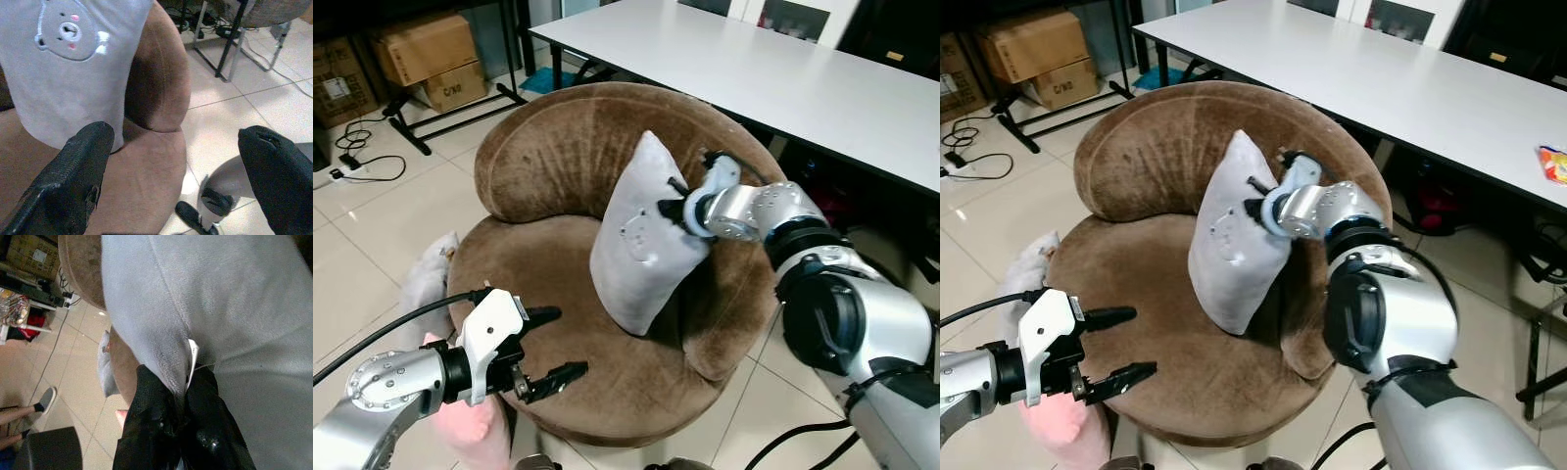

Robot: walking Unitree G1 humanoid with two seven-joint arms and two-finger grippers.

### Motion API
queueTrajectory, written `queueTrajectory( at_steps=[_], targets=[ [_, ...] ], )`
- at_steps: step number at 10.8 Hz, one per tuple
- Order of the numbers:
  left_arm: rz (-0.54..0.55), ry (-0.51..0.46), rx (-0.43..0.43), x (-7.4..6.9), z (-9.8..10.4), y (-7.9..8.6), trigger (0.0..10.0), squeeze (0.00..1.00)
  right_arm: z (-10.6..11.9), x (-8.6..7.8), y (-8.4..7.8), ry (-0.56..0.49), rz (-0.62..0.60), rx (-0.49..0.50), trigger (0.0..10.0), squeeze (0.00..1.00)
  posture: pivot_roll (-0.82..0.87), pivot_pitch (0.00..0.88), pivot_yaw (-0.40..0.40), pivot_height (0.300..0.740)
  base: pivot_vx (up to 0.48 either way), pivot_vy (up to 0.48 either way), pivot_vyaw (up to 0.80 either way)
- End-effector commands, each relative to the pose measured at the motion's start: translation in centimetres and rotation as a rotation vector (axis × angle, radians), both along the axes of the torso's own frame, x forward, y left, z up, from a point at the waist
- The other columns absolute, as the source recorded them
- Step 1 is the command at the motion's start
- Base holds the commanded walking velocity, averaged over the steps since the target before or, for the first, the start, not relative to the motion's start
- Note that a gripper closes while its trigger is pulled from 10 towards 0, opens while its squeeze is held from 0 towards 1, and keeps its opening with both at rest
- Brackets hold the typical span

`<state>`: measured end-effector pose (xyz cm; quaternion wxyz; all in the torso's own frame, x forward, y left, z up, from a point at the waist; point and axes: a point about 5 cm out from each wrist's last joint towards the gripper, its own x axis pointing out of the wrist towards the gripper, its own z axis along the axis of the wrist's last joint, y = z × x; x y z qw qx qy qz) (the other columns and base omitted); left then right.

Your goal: Move the pillow to the sofa from floor

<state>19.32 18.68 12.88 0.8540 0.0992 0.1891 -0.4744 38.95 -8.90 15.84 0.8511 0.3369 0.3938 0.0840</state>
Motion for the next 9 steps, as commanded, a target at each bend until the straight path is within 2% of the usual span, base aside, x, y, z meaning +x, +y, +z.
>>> queueTrajectory(
  at_steps=[1, 3, 7, 9],
  targets=[
    [-0.02, -0.017, -0.006, 0.1, 0.7, -0.2, 10.0, 1.0, 2.3, 0.8, 0.0, -0.067, -0.013, 0.031, 0.0, 0.0, 0.01, 0.0, -0.094, 0.74, 0.0, 0.0, 0.0],
    [-0.028, -0.007, -0.016, 0.0, 1.0, -0.2, 10.0, 1.0, 2.9, 0.8, -0.1, 0.005, -0.091, 0.06, 0.0, 0.0, 0.01, 0.0, -0.096, 0.74, 0.0, 0.0, 0.0],
    [-0.036, 0.011, -0.015, -0.1, 1.1, -0.1, 10.0, 1.0, 5.9, 0.9, 1.4, 0.046, -0.089, 0.155, 0.0, 0.0, 0.01, 0.0, -0.097, 0.74, 0.0, 0.0, 0.0],
    [-0.039, 0.014, -0.006, -0.1, 1.0, 0.0, 10.0, 1.0, 4.3, 0.8, 1.2, 0.068, -0.125, 0.147, 0.0, 0.0, 0.02, 0.0, -0.1, 0.74, 0.0, 0.0, 0.0]
  ],
)
